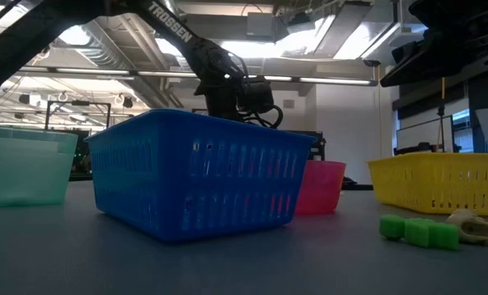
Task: Sort Halloween decoration
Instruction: Put the violet witch hat toy into the blue bin
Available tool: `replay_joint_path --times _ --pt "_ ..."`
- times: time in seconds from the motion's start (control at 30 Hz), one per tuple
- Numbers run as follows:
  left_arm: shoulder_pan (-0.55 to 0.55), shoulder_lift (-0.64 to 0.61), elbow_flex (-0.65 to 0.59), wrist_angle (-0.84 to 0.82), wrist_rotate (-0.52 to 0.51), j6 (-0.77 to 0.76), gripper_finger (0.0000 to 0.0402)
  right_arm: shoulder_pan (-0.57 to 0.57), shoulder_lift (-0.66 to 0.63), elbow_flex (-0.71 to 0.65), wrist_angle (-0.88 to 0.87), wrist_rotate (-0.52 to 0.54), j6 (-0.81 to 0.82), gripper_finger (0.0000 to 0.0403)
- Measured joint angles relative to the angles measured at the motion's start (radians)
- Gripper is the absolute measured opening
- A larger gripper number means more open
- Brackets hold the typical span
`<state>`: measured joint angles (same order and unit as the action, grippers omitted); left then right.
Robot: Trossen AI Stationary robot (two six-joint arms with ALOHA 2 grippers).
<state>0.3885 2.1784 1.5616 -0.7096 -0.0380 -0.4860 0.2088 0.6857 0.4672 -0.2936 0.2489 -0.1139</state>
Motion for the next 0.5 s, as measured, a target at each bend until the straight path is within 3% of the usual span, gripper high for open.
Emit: replay_joint_path --times 0.3,0.5 --pt "0.001 0.001 0.036 -0.033 0.013 0.012 0.0 0.0 0.0 0.0 0.0 0.0 0.0 0.0051" --pt "0.016 0.003 0.106 -0.056 0.129 0.049 0.0 0.0 0.0 0.0 0.0 0.0 0.0 0.0051"
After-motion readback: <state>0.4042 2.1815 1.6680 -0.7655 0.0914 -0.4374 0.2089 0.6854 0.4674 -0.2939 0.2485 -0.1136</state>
